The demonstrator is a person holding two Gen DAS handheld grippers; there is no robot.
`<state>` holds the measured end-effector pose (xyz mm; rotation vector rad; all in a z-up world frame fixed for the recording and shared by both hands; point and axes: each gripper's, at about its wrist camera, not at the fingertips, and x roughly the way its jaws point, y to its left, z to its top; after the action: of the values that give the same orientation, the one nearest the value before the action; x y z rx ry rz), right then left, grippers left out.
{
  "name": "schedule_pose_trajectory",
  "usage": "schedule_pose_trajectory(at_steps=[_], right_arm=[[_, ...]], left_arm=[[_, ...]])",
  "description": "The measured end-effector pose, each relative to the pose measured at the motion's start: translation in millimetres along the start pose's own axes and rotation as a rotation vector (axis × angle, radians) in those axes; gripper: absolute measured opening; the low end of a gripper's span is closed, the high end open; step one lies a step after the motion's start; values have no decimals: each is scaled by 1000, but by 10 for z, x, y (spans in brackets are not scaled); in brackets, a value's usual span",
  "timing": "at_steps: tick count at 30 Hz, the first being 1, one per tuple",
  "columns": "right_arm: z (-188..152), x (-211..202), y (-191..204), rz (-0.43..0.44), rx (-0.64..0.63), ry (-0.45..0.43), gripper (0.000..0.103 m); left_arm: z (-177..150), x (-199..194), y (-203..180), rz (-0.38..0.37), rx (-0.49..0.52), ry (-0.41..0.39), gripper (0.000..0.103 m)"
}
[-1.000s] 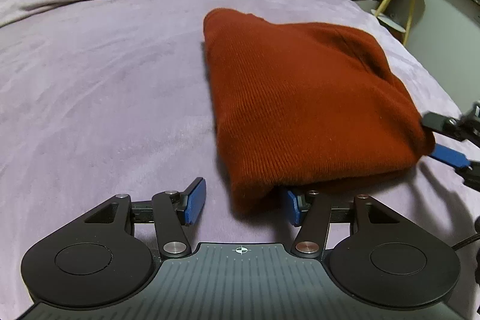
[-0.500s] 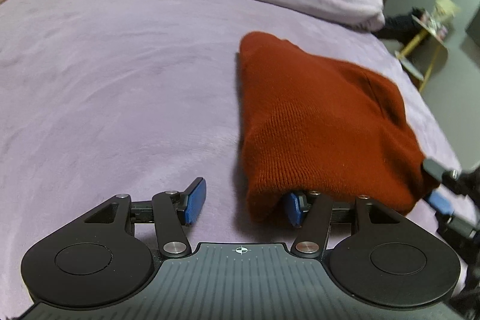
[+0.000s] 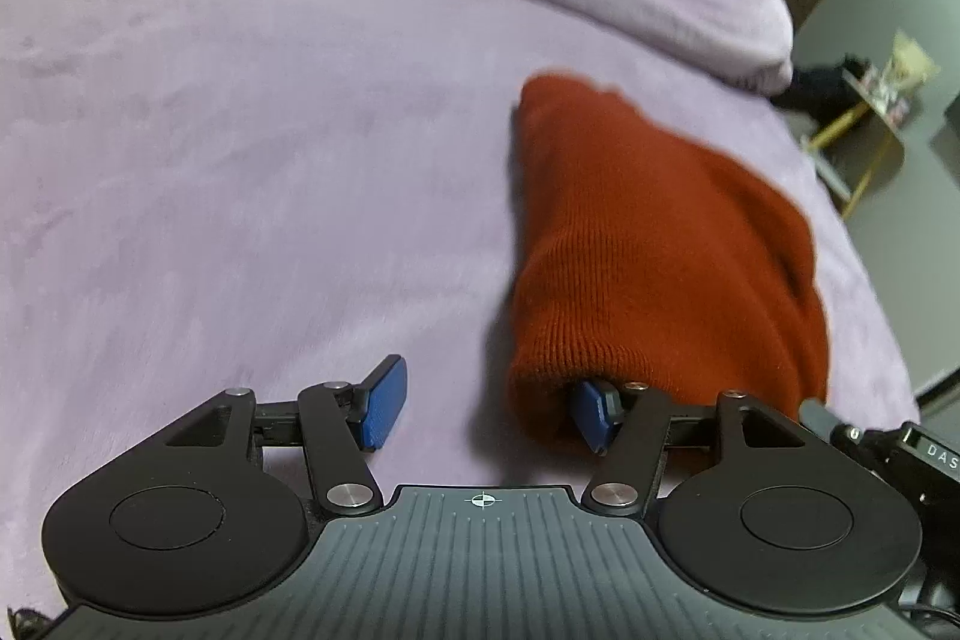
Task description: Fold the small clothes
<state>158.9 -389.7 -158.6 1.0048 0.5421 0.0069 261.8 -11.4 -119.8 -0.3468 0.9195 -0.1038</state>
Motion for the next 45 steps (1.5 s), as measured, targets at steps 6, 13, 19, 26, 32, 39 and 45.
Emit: schedule_pose_trajectory(at_steps=[6, 13, 19, 26, 32, 39, 45], right_arm=[[202, -269, 335, -115, -256, -85, 49], [365, 168, 966, -164, -577, -101, 40], [394, 848, 1449, -290, -776, -90, 32], [656, 1451, 1281, -417, -807, -55, 31], [656, 1611, 1095, -412, -853, -47, 40], [644, 1618, 1097, -405, -871, -47, 48], [776, 993, 869, -322, -691, -36, 87]], left_arm=[[61, -200, 119, 5, 107, 16, 71], [399, -226, -30, 30, 29, -92, 72], [746, 335, -629, 111, 120, -128, 73], [990, 943, -880, 165, 152, -121, 85], [969, 1213, -914, 214, 179, -129, 89], [1032, 1247, -773, 179, 109, -81, 94], [1027, 784, -292, -47, 70, -14, 92]])
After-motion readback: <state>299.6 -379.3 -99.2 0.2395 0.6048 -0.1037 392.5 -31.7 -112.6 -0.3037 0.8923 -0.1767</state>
